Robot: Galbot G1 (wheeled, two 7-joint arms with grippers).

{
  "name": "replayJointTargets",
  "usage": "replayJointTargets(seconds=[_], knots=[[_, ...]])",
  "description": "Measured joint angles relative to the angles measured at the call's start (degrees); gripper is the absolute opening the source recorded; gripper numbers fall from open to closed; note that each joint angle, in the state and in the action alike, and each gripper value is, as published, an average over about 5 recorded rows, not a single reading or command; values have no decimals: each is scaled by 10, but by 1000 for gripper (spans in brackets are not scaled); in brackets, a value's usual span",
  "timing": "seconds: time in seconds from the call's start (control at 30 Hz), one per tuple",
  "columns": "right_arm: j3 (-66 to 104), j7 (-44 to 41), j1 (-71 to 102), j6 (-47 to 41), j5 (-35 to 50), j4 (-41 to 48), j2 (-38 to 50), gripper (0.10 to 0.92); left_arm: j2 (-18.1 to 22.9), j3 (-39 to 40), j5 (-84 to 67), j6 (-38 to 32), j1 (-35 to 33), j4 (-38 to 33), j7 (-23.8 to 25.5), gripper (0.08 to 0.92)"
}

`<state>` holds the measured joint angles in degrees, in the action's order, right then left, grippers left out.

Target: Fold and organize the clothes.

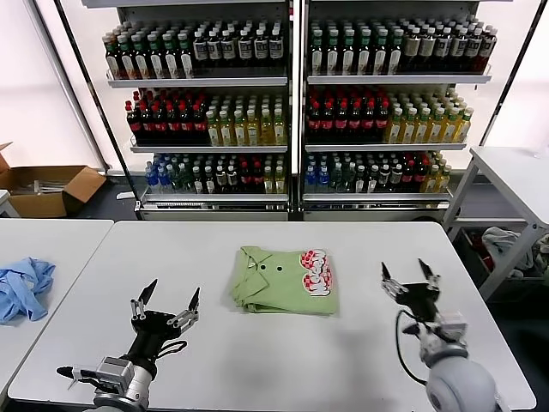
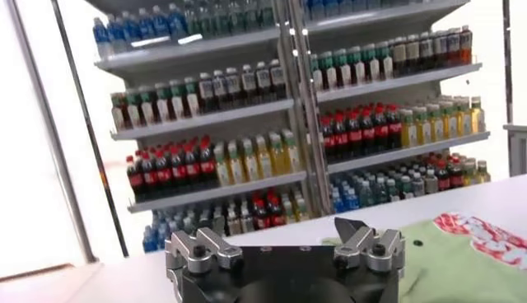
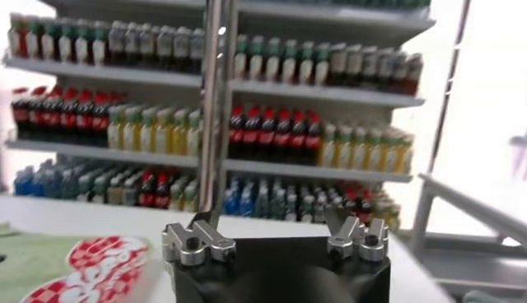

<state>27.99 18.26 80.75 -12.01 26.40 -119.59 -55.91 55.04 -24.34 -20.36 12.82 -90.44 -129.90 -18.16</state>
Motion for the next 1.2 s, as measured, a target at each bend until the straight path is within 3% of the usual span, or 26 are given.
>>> replayJointTargets(seconds=[0.23, 0.6, 1.2], knots=[[66, 13, 173, 114, -28, -64, -9, 823, -15, -2, -37, -44, -13, 17, 11, 823], [85, 20, 313, 280, -70, -67, -22, 823, -26, -8, -51, -122, -50, 32, 9, 823], [85, -3, 368, 361, -84, -60, -28, 823, -27, -17, -58, -161, -70, 46, 7, 823]])
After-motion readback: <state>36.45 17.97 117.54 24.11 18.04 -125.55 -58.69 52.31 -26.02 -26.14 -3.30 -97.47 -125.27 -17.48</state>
